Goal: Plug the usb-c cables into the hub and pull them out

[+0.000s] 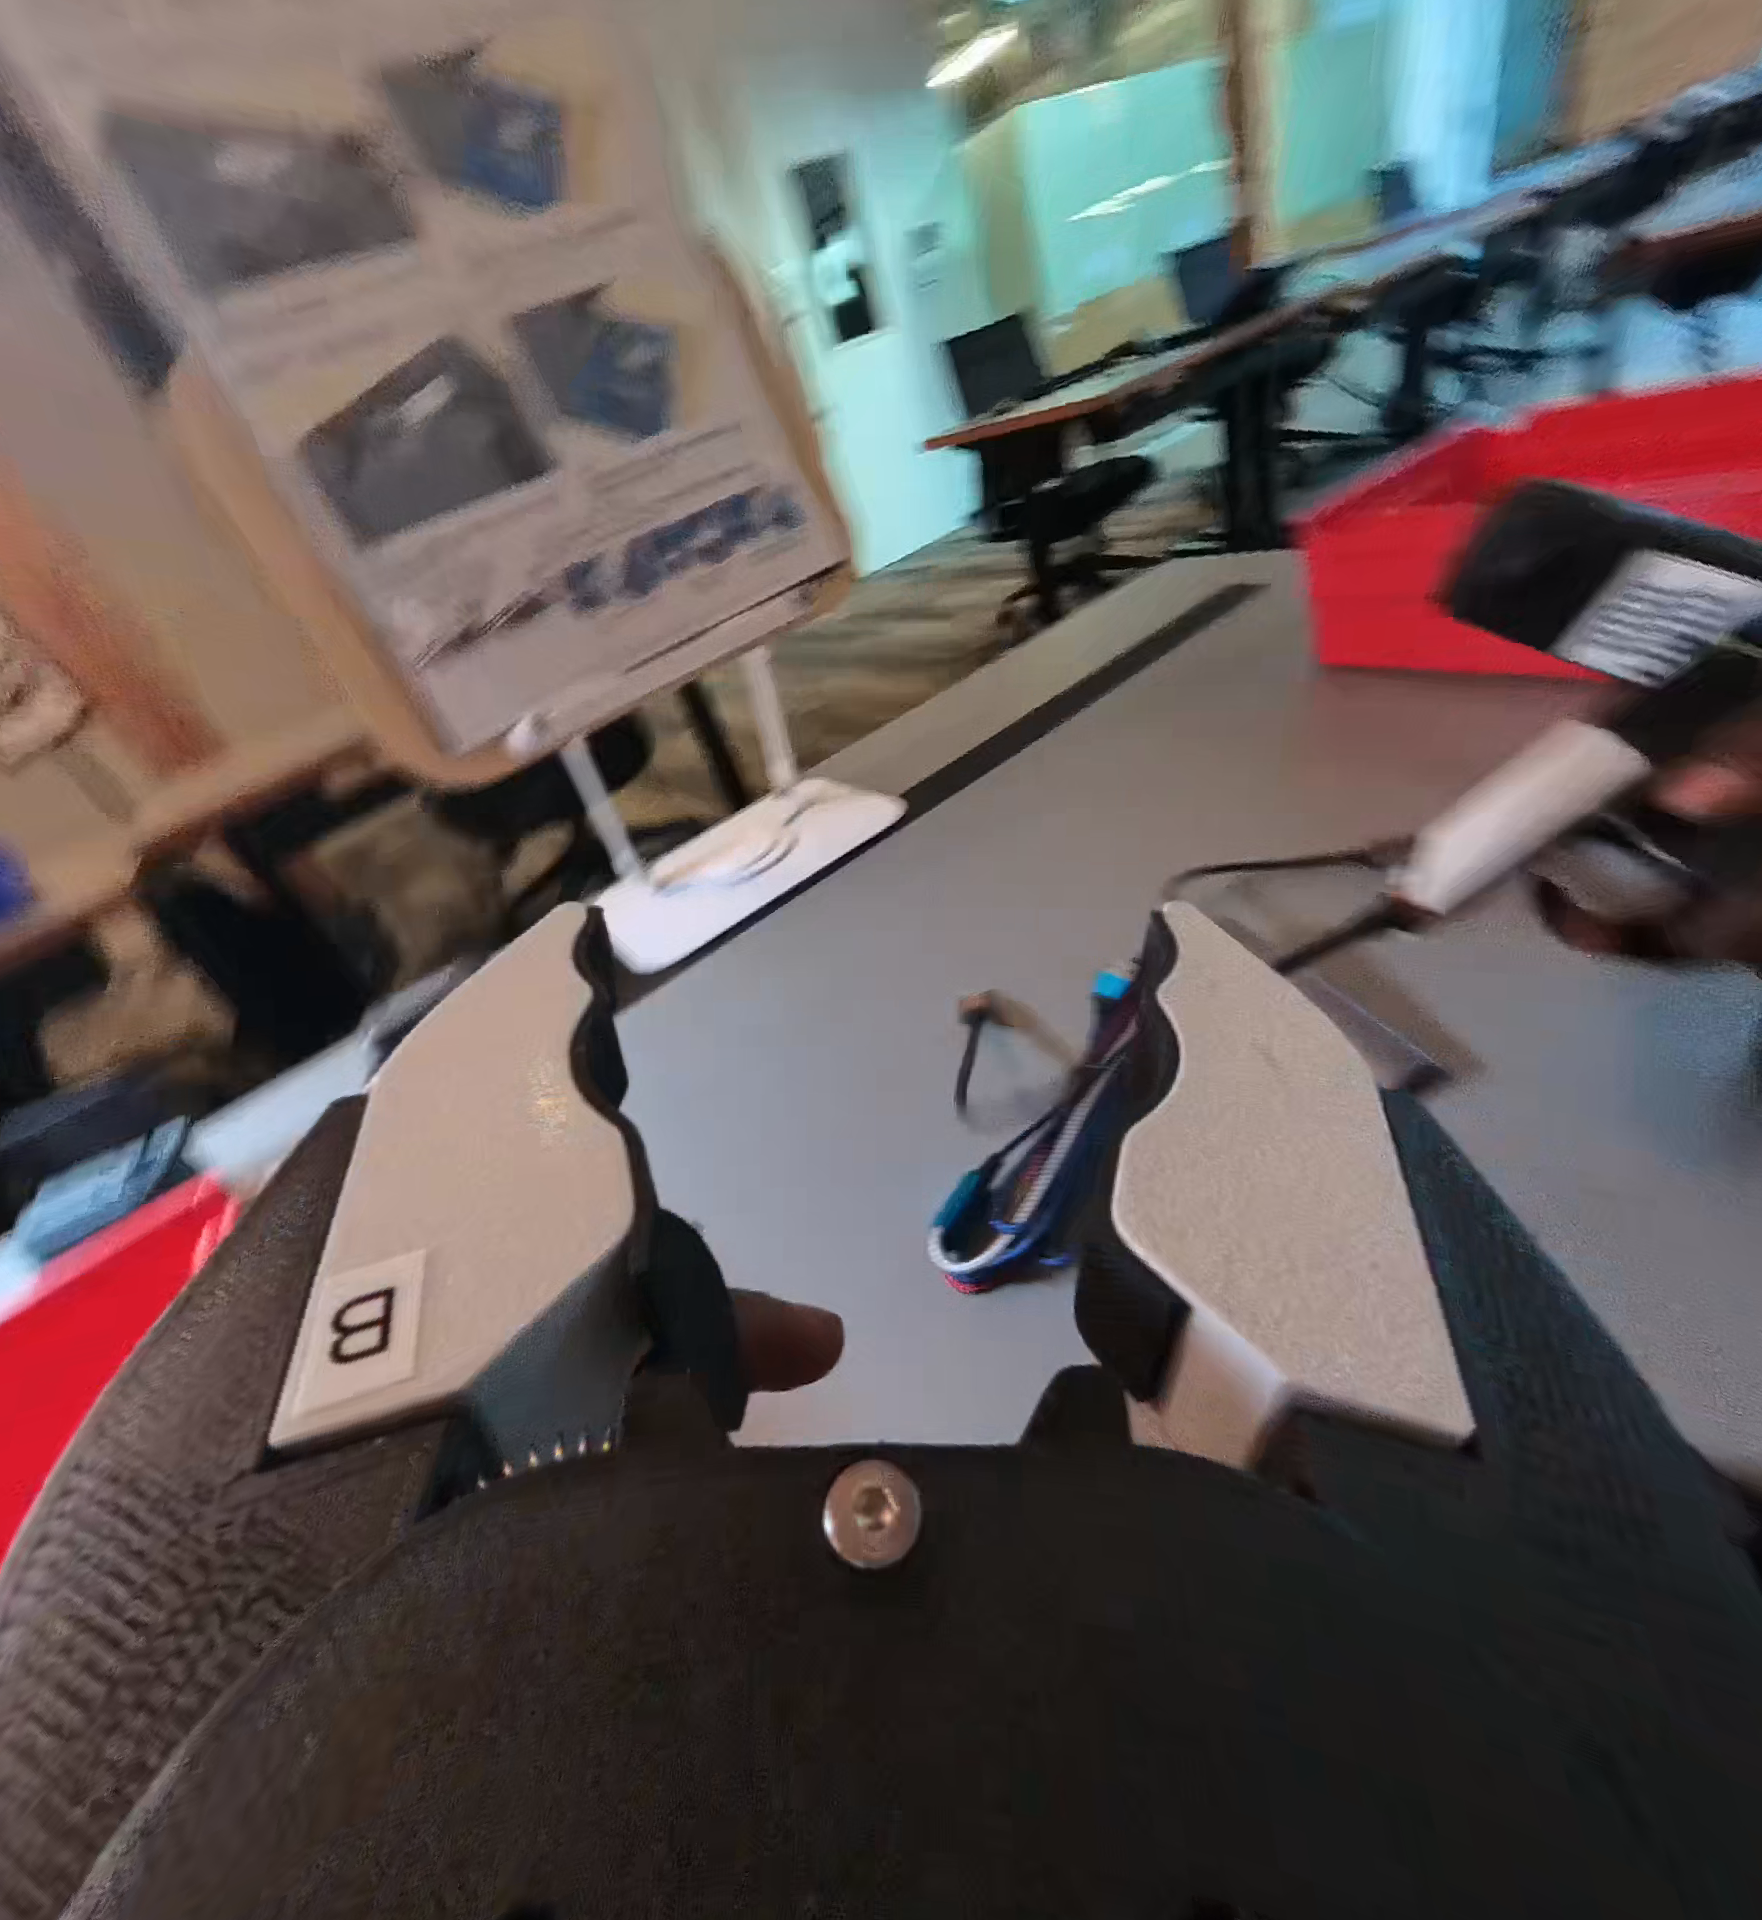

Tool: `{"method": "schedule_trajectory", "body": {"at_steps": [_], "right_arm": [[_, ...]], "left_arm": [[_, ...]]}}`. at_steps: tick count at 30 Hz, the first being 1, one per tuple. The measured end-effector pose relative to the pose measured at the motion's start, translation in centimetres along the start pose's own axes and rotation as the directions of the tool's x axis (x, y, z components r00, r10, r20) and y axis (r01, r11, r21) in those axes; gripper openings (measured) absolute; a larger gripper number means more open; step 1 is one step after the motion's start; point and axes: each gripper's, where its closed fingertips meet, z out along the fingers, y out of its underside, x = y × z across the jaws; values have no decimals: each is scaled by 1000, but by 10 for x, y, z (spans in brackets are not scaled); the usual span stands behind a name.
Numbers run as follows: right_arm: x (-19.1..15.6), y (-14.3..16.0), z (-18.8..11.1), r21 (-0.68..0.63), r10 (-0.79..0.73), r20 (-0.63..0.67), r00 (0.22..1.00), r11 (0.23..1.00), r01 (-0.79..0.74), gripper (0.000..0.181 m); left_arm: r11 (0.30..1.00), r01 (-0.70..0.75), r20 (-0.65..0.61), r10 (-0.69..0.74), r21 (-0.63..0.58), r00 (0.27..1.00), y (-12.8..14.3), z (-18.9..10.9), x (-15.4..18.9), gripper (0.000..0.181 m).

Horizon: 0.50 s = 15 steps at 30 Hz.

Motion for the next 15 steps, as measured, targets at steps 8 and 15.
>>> {"method": "schedule_trajectory", "body": {"at_steps": [8,15], "right_arm": [[-11,26,7,-317,83,38,996,946,-67,6],[-28,33,11,-402,289,125,949,889,-218,6]], "left_arm": [[969,-242,-646,161,-38,746,21,1,141,69],[988,-135,-670,51,-74,741,23,8,149,38]]}}
